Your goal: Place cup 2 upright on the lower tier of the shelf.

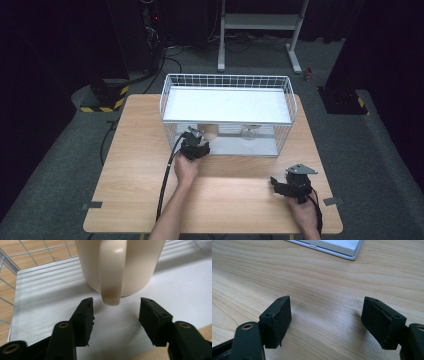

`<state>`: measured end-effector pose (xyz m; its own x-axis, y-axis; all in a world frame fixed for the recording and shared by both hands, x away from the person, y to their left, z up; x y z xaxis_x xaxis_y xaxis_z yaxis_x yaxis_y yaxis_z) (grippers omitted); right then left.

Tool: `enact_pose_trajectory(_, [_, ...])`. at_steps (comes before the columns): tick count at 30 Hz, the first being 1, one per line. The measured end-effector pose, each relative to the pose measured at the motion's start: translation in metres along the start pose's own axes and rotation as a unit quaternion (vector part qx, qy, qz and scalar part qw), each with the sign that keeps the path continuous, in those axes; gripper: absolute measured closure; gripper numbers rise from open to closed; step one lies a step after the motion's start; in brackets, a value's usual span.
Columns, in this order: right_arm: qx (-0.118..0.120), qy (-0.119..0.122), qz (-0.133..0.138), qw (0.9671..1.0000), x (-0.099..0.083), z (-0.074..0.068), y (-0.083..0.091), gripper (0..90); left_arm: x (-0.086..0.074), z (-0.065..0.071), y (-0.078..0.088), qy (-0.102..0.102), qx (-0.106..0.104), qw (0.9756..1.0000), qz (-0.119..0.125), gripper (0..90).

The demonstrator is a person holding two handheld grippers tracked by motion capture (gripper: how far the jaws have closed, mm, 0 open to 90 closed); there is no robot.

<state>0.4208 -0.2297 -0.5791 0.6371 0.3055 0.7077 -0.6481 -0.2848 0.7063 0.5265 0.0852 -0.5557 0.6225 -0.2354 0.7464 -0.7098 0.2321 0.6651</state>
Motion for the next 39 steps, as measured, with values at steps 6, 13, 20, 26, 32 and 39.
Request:
enact_pose_trajectory(6, [0.0,0.0,0.0,1.0,0.0,0.0,0.0,24.0,-0.001,-0.001,0.011,-0.013,-0.004,0.9999,0.01,38.7])
enact_pose_trajectory(13, [0.0,0.001,0.0,1.0,0.0,0.0,0.0,24.0,-0.001,0.0,0.026,-0.015,-0.013,0.9996,0.021,36.8])
enact_pose_trajectory(20, [0.0,0.001,0.0,1.0,0.0,0.0,0.0,24.0,-0.001,0.001,0.038,-0.013,-0.025,0.9989,0.037,36.4])
enact_pose_trajectory(26, [0.0,0.001,0.0,1.0,0.0,0.0,0.0,24.0,-0.004,-0.002,0.045,-0.006,-0.031,0.9986,0.042,36.2])
enact_pose_trajectory(32, [0.0,0.001,0.0,1.0,0.0,0.0,0.0,24.0,-0.004,-0.002,0.052,-0.009,-0.033,0.9983,0.047,36.0])
enact_pose_trajectory(39, [0.0,0.001,0.0,1.0,0.0,0.0,0.0,24.0,-0.008,-0.005,0.06,-0.013,-0.03,0.9983,0.048,35.9])
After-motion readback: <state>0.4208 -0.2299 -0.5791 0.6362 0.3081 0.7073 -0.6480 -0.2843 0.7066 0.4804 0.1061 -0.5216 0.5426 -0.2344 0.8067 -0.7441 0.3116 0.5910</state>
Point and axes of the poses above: each handheld gripper's, and its own axes: y roughly backward along the jaws, x roughly out of its top, z roughly to its right, the point moved 8 cm from there along -y, roughly forward along the jaws, and after that the axes turned 1 degree about -z, right-handed, at the moved point
